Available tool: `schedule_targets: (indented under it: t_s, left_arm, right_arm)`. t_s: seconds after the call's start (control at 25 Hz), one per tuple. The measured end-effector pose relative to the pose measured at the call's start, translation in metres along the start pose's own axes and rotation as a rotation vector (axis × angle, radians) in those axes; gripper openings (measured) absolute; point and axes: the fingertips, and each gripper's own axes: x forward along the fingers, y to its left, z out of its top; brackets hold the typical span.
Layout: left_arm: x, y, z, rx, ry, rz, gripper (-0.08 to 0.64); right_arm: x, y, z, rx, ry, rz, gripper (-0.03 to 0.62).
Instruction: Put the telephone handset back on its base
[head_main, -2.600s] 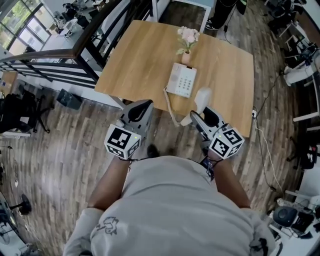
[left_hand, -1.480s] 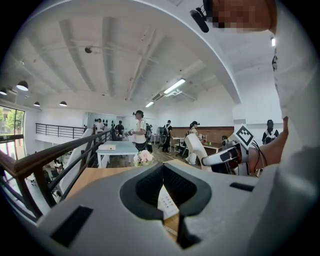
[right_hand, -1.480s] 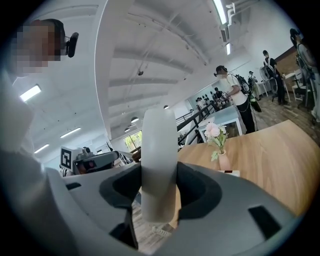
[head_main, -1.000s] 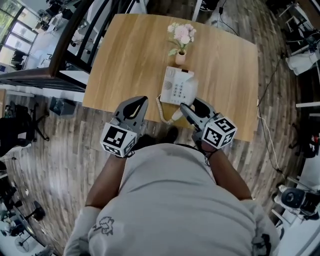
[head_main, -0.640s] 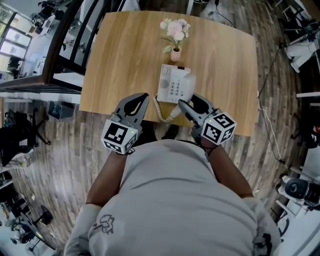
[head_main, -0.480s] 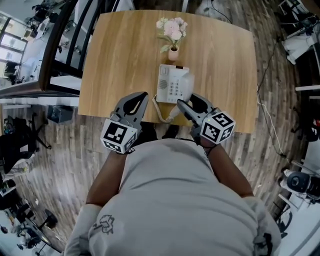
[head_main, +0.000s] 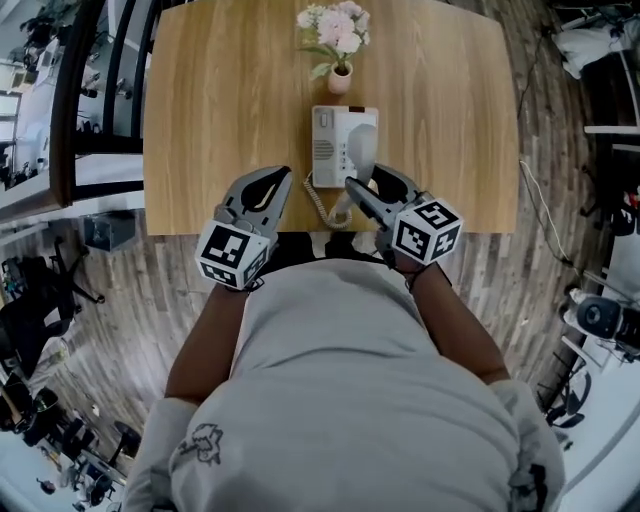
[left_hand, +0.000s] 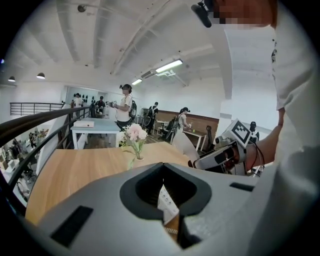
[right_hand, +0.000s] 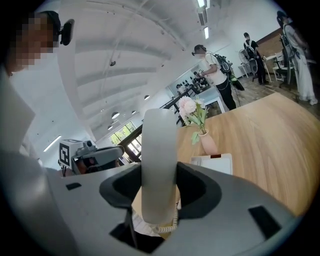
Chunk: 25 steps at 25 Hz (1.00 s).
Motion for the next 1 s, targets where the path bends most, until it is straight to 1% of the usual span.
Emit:
schedule_targets:
  t_s: [0.24,0.44,0.6,0.76,1.0]
  left_arm:
    - [0.011,0.016,-0.012,0.002,0.047,-0.068,0.006]
    - [0.018,0.034,-0.022,0.003,0.079,-0.119,0.006]
    - [0.024,0.04,-0.032,0.003,0.108,-0.171,0.006]
    - [0.029,0.046,-0.043,0.001,0.134,-0.213,0.006]
    - [0.04,0.056,-0.056,-0.011,0.164,-0.264,0.006]
  right_arm:
    - [0.026,-0.019,-0.015,0.027,0.03,-0.081,0.222]
    - [0.049,-0.041,-0.033,0.08,0.063,-0.168,0.222]
    - [0.063,-0.054,-0.043,0.114,0.09,-0.241,0.222]
    - [0.077,-0.066,-0.049,0.135,0.1,-0.289,0.222]
    - [0.095,-0.084,-0.065,0.158,0.143,-0.356,0.222]
